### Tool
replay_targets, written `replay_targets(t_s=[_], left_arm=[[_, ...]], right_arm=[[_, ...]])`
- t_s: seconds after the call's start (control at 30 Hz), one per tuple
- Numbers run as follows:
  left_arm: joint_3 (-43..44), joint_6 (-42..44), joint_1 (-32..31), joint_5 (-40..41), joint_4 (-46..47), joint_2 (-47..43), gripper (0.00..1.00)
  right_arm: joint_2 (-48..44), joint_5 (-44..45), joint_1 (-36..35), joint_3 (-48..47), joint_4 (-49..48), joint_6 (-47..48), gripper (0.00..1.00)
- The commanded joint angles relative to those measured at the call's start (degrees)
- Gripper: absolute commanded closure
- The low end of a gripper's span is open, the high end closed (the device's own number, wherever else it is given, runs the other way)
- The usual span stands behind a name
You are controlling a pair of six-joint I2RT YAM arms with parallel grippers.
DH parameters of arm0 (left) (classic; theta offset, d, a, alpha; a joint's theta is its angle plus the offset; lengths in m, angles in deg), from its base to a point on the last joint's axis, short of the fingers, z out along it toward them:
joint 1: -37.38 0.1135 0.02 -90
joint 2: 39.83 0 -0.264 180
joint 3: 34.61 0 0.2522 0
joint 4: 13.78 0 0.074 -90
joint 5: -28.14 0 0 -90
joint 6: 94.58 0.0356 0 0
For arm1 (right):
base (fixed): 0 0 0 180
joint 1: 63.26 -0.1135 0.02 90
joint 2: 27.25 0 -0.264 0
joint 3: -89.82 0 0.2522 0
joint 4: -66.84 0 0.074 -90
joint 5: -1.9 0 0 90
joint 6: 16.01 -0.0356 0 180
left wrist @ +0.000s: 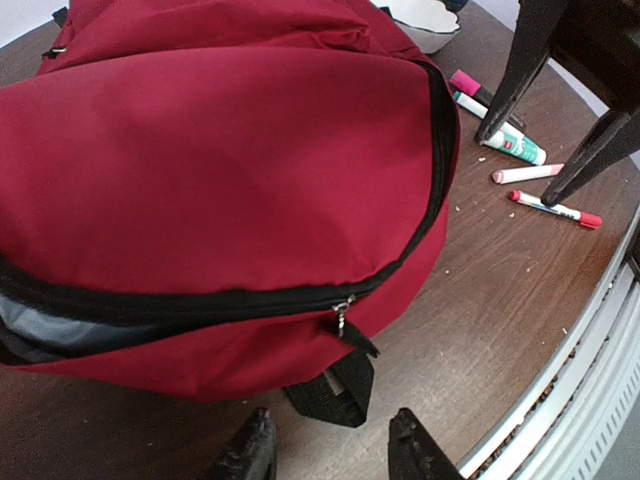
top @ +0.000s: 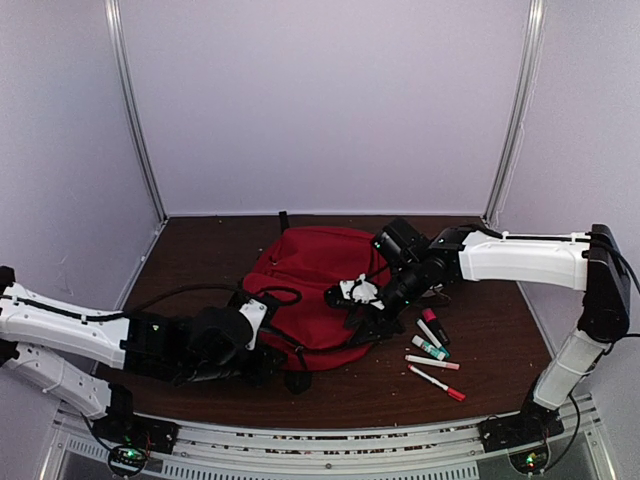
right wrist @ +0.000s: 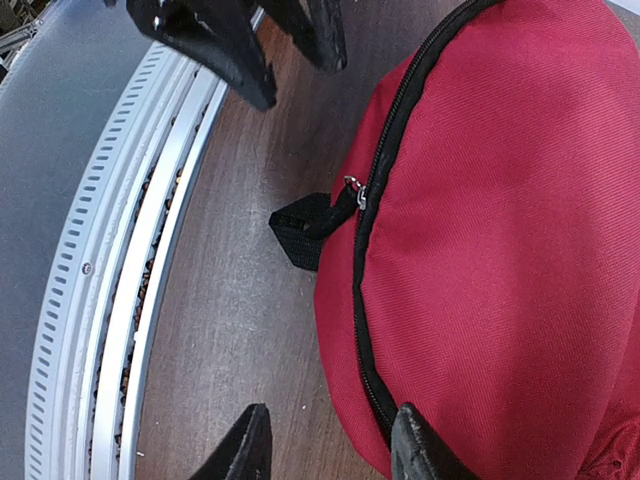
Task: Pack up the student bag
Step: Grab the largest pocket of the student bag.
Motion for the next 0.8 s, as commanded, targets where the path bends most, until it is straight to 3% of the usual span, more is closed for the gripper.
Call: replay_targets(t_s=[0.0,0.13,0.4,0.6,0.77], left_arm=[[-0.8,-2.6,-0.8,3.4,16.0,6.2,0.62],[0.1,-9.1,-0.6,3.4,17.2,12.0,0.62],[2.2,-12.2,1.5,-0.4,18.8,18.8,0.59],[0.6,-10.2,3.5,-3.7,26.5,20.6,0.67],[1.7,-10.0,4.8,-6.0,27.3,22.8,0.76]], right_arm=[[-1.1,-0.7,-0.1,-0.2,-0.8,-1.2,0.59],[-1.2,-0.9,0.1,-0.1,-0.6,-1.2,0.58],[-1.1,-1.5,0.5,0.2,-0.5,-0.8,0.58],[-0.8,-1.6,0.8,0.7,-0.6,-0.5,0.58],[-0.4,-1.9,1.1,0.7,-0.5,-0.3,0.58]])
